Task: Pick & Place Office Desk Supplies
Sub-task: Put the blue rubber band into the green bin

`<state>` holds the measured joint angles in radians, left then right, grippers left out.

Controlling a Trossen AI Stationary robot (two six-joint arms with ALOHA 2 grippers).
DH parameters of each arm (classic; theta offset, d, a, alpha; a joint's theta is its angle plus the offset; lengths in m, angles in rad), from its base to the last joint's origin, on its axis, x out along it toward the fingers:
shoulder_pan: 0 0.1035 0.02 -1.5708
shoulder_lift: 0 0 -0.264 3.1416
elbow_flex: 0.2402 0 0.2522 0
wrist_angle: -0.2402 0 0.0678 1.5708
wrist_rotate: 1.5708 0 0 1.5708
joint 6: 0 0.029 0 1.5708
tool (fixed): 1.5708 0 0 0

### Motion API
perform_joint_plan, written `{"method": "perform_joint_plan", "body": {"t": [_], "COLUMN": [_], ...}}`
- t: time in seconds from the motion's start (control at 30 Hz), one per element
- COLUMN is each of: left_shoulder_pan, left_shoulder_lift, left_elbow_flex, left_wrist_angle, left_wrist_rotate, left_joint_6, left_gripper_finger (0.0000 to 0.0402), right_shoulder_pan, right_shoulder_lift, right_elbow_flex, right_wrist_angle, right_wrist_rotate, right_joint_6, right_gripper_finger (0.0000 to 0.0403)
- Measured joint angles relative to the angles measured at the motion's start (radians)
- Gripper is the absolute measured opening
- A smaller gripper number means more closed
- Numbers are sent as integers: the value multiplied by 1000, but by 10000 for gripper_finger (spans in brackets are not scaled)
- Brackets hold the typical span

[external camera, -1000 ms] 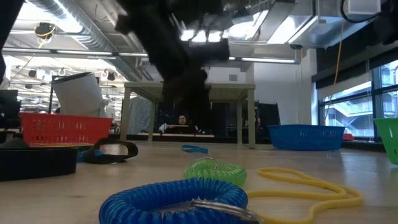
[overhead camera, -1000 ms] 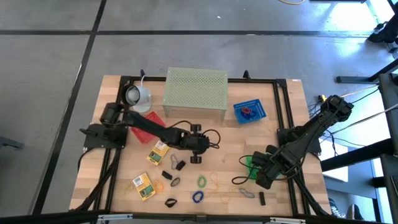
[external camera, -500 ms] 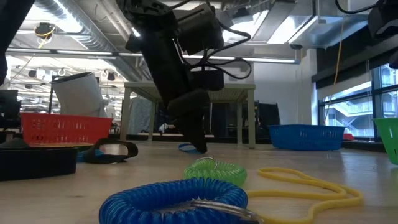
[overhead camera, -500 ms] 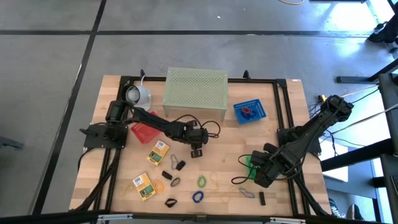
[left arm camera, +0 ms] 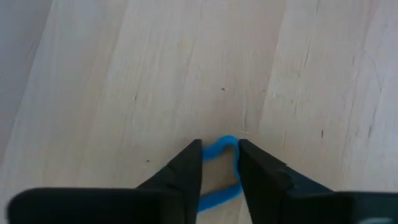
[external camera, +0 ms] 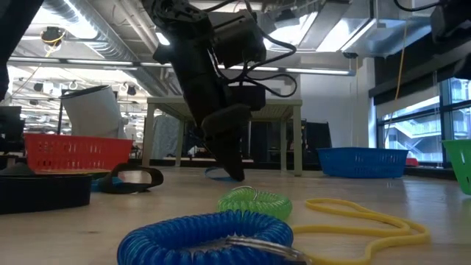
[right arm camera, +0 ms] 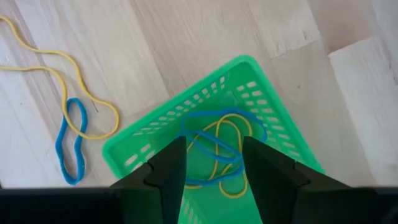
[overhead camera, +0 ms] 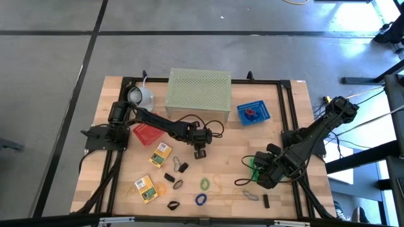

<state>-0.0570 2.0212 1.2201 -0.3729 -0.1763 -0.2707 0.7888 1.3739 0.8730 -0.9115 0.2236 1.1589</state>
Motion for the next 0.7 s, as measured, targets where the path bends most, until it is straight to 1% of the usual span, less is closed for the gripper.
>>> {"method": "perform_joint_plan", "body": {"t": [0.17,0.23,0.43,0.53,0.63,0.7], "left_shoulder_pan": [1,1,-9,-30,-53,-73], "left_shoulder_lift": [0,1,-44,-104,-159,-196], "left_elbow_flex": [-2,-3,13,16,20,17], "left_wrist_angle": [9,11,21,98,177,207], "left_wrist_rotate": [-14,-29,-32,-34,-51,-67], "left_joint_6": [0,-4,4,50,87,122], "left_gripper_finger": [25,8,5,3,5,5], "right_shoulder_pan": [0,0,0,0,0,0], "right_shoulder_lift": [0,0,0,0,0,0], "right_elbow_flex": [0,0,0,0,0,0], "right_wrist_angle": [0,0,0,0,0,3], "right_wrist_rotate": [5,5,5,6,46,114], "right_joint_6": [0,0,-1,-3,-8,-23], "right_gripper_finger": [158,158,158,158,158,158]}}
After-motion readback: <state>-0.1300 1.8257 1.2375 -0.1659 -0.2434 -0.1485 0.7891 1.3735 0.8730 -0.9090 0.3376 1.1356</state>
